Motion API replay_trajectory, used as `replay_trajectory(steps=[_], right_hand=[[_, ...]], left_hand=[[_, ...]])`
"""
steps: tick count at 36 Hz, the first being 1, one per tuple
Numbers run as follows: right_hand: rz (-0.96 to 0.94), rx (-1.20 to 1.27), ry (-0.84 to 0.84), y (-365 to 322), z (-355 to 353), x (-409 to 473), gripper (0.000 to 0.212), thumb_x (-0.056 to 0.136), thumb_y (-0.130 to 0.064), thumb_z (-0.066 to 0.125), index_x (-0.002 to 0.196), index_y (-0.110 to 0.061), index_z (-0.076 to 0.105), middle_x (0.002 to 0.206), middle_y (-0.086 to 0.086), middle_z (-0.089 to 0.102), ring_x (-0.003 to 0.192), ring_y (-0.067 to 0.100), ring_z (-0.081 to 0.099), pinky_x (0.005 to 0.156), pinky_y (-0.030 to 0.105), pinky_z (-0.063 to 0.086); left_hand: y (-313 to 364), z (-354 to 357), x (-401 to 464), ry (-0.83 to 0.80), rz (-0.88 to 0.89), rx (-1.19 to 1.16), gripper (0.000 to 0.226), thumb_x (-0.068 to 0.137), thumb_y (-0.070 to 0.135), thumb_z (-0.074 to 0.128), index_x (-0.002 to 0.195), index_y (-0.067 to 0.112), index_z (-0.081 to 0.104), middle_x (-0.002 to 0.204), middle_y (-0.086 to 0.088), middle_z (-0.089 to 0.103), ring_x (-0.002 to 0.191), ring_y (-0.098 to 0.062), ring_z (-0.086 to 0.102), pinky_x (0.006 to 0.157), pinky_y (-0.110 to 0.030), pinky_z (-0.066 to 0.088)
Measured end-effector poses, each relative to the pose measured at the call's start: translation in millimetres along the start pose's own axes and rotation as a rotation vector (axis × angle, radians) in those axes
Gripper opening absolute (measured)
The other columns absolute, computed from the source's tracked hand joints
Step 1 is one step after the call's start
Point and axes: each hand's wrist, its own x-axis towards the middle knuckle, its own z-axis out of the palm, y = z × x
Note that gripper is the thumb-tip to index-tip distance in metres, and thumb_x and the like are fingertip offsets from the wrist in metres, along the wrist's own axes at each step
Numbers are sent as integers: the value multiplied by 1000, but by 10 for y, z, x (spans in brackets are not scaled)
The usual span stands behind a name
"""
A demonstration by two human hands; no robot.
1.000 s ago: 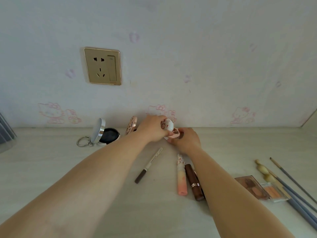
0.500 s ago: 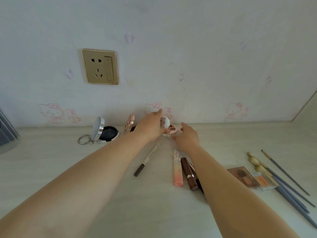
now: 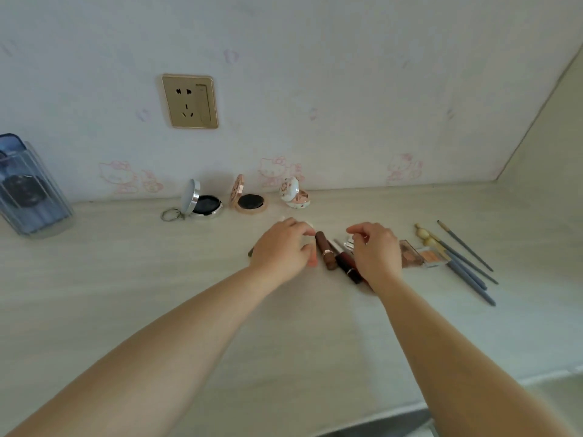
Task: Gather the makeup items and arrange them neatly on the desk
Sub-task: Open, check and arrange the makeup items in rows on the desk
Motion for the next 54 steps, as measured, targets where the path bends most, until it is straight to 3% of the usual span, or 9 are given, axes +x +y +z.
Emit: replay_trajectory(steps=[3,13,22,26,34,40,43,48,54], right_hand=[[6,-43,3,57,-100,-101,29,94,-10,43,105,-19,69,111,0,64,110,20,46,74,25,31],[51,-79,24,384,-283,-249,31,91,-5,43,102,-16,70,117,1,62,115,22,47,89,34,46],[70,-153,68,648,-352,-222,29,92,-12,47,109,-18,69,116,4,61,118,26,42,94,32,38],[71,-145,58,637,-301,-133,28,94,-14,46,109,-22,69,115,2,59,115,26,42,90,30,36],[87,-154,-10,576,-284,12,31,95,-16,41,109,-18,68,115,5,57,114,25,43,87,33,40],[115,-138,-60,575,-301,80,31,93,-14,41,105,-19,69,112,4,57,113,24,42,87,32,41],[105,-148,-57,568,-305,76,30,93,-14,42,107,-19,68,112,3,57,113,23,43,85,30,39],[87,-1,10,478,-314,17,25,94,-18,47,111,-17,65,112,3,61,109,23,50,86,33,43],[325,618,-88,123,-393,-97,24,96,-25,46,107,-14,65,93,0,67,76,9,59,65,20,46]], left_hand=[[125,59,-110,17,20,6,28,90,22,52,116,24,62,120,4,57,114,-16,51,91,-30,43],[444,215,-29,-24,14,-5,23,90,25,52,109,25,65,109,4,60,106,-18,53,85,-28,43],[646,427,287,-94,-6,109,28,93,29,47,118,25,60,123,3,58,116,-20,49,91,-33,41],[707,537,455,-119,15,295,32,93,35,46,123,25,56,125,-2,55,115,-24,48,87,-35,39],[767,661,768,-197,-133,342,46,83,56,53,115,24,61,119,-2,59,116,-25,50,89,-34,40],[837,691,867,-234,-152,378,33,78,43,56,106,26,63,113,1,61,106,-22,56,79,-29,36],[829,657,835,-177,-152,283,39,79,44,56,111,24,62,117,1,61,108,-23,56,86,-30,41],[814,543,685,-48,-191,-48,45,76,54,59,112,26,60,111,5,62,102,-17,58,82,-30,46],[725,320,397,13,-271,-620,40,80,51,63,104,20,63,99,8,67,90,-5,63,78,-24,49]])
